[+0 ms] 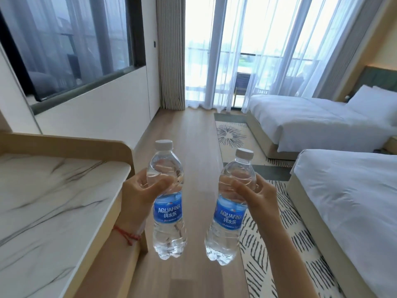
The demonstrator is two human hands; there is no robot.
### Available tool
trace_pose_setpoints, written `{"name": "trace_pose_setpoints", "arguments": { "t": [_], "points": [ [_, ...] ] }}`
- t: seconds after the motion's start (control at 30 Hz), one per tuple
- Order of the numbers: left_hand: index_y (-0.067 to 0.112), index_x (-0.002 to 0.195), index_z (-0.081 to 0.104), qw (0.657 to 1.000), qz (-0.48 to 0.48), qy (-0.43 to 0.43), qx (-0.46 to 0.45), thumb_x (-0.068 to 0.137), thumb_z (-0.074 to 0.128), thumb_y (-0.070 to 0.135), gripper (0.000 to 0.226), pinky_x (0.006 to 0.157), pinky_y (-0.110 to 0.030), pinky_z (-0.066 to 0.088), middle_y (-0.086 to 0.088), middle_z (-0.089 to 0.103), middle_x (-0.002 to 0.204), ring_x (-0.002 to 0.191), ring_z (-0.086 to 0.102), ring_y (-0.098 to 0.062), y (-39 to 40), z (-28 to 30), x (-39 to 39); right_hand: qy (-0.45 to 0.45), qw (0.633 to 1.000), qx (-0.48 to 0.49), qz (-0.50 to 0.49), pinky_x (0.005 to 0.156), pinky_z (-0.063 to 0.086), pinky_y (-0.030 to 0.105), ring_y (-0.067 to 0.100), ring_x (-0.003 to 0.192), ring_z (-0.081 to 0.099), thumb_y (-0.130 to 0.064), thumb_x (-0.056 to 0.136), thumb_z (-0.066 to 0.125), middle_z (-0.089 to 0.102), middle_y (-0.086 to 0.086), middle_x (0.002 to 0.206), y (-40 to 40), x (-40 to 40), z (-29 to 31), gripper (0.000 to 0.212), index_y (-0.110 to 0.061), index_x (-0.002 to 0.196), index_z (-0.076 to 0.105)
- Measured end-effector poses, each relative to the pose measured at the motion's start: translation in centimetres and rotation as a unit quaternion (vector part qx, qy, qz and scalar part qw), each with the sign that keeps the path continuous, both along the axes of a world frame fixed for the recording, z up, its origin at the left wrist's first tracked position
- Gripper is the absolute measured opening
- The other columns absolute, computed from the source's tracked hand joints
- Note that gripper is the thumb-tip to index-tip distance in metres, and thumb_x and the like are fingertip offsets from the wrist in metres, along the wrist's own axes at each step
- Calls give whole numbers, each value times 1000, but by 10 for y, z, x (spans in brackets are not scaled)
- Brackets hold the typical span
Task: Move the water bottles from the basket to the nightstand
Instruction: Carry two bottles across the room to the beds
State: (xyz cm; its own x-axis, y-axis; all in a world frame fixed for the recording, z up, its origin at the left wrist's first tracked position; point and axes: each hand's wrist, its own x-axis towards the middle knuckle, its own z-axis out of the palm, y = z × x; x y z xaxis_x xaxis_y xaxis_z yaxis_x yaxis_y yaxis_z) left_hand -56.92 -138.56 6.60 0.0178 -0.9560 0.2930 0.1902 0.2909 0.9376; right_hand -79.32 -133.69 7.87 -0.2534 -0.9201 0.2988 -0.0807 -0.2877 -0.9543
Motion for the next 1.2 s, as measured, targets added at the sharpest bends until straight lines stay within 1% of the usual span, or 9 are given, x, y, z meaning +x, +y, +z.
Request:
{"name": "trace_pose_setpoints", "arguments": {
  "t": [0.07, 0.13, 0.27, 0.37, 0.57, 0.93, 1.03, 1.13, 1.2],
  "points": [
    [21, 78, 71, 1000, -1, 1, -7, 50, 83, 29, 31, 53, -15, 51, 6, 74, 70, 63, 69, -10, -40, -1, -20, 3, 1000, -5, -1, 57, 52, 14, 9, 66, 71, -28, 58, 72, 74, -8, 72, -39, -20, 1, 32, -16, 86, 65],
    [19, 80, 70, 1000, 2, 1, -14, 53, 78, 26, 29, 53, -15, 51, 7, 74, 70, 63, 69, -9, -80, 2, -40, -1, 1000, -7, -4, 56, 51, 12, 8, 65, 71, -28, 56, 73, 74, -8, 71, -81, -42, 5, 31, -16, 84, 65],
    [22, 82, 71, 1000, 15, -12, -16, 51, 82, 33, 34, 57, -17, 53, 5, 74, 74, 68, 70, -12, -156, 6, -75, -3, 1000, -3, -1, 55, 50, 11, 6, 64, 70, -29, 56, 72, 74, -11, 70, -163, -81, 14, 34, -16, 87, 65],
    [22, 82, 72, 1000, 24, -10, -11, 51, 75, 39, 36, 57, -17, 53, 6, 74, 74, 67, 69, -11, -215, 9, -97, -3, 1000, 0, -8, 56, 50, 12, 7, 65, 70, -31, 56, 73, 74, -10, 71, -224, -106, 18, 39, -15, 90, 65],
    [23, 81, 73, 1000, 17, -12, -13, 51, 75, 39, 34, 57, -18, 53, 6, 74, 75, 67, 69, -11, -330, 4, -132, -21, 999, 10, -23, 57, 53, 15, 13, 67, 71, -40, 52, 73, 75, -5, 72, -337, -143, 6, 42, -19, 88, 66],
    [27, 79, 73, 999, -45, -21, -16, 48, 76, 40, 34, 59, -19, 54, 4, 74, 76, 70, 70, -15, -593, 5, -202, -8, 998, 5, -64, 55, 52, 13, 8, 64, 71, -32, 54, 75, 74, -11, 70, -579, -199, 3, 40, -16, 89, 64],
    [28, 79, 73, 998, -62, -17, -20, 49, 76, 39, 32, 59, -17, 53, 6, 75, 77, 71, 70, -14, -659, 9, -223, 4, 997, 1, -78, 57, 52, 13, 8, 67, 71, -41, 52, 84, 74, -12, 72, -636, -216, 6, 52, -14, 91, 64],
    [25, 82, 73, 997, -73, -12, -13, 47, 79, 41, 38, 60, -18, 54, 4, 75, 79, 73, 71, -17, -716, 5, -245, -3, 996, 10, -89, 58, 53, 15, 11, 69, 71, -40, 54, 82, 74, -10, 74, -686, -235, 4, 42, -21, 86, 63],
    [26, 80, 73, 997, -79, -10, -6, 43, 81, 46, 43, 58, -17, 53, 4, 75, 77, 71, 71, -15, -753, 0, -261, -6, 996, 9, -92, 60, 54, 16, 13, 69, 71, -49, 50, 81, 75, -7, 76, -720, -251, 0, 49, -20, 86, 64]
  ]
}}
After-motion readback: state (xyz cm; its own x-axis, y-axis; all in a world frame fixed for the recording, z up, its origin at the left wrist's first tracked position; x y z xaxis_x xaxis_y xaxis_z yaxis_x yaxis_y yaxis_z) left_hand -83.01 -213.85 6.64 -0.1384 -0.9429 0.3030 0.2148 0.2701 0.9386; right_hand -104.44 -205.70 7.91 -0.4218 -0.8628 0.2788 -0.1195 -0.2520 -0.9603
